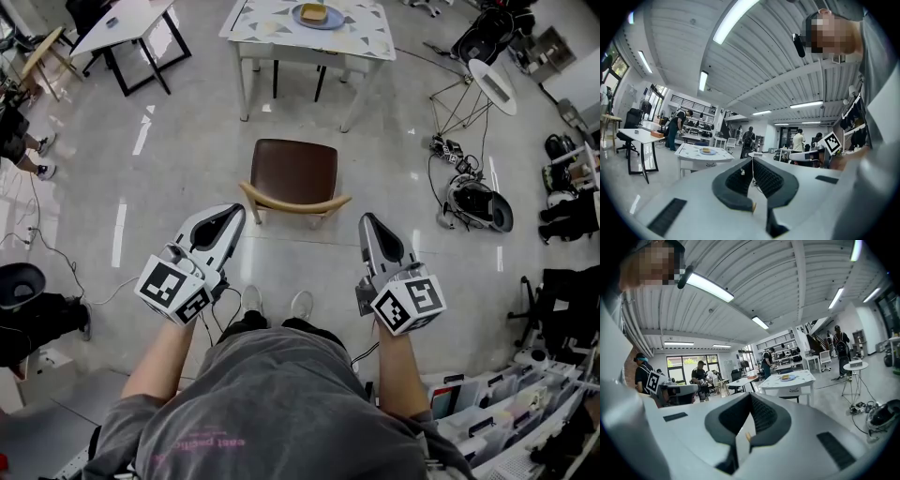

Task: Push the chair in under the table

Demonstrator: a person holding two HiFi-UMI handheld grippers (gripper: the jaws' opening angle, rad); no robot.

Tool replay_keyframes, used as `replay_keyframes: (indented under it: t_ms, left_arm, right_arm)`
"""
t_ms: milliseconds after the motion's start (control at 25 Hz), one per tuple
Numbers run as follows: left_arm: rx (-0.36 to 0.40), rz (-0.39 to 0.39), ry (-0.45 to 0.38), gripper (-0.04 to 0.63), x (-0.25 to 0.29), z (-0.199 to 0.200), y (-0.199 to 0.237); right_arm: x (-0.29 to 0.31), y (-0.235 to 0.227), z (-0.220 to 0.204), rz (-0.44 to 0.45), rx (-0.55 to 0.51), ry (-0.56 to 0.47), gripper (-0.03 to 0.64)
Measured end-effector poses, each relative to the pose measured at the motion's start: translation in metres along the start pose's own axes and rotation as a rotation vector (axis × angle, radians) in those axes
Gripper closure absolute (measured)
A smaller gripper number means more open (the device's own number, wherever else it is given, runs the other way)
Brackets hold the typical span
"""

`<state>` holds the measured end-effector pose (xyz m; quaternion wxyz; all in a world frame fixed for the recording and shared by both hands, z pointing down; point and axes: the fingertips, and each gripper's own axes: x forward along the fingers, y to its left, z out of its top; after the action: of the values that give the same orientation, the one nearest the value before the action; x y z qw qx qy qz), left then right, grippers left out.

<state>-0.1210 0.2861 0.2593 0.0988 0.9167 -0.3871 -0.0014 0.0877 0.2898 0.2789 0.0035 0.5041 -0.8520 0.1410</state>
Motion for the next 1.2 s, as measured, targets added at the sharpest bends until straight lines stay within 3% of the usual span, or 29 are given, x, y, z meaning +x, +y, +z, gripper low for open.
replay_keyframes:
  t_ms: [320, 520, 1200]
  left_arm:
    - [0.001, 0.0, -0.002, 0.585, -0.002, 0.0, 0.003]
    - [-0.007, -0.011, 0.0, 0.517, 0.0, 0.002, 0.002]
    - [-0.002, 0.042, -0.006, 0.38, -0.002, -0.003, 0.0]
  right_arm:
    - [0.003, 0.0, -0.002, -0.015, -0.004, 0.017, 0.629]
    - [0.005, 0.002, -0.001, -0.003, 0.005, 0.022, 0.599]
    - [-0.006, -0.002, -0.001, 0.014, 0.011, 0.001, 0.429]
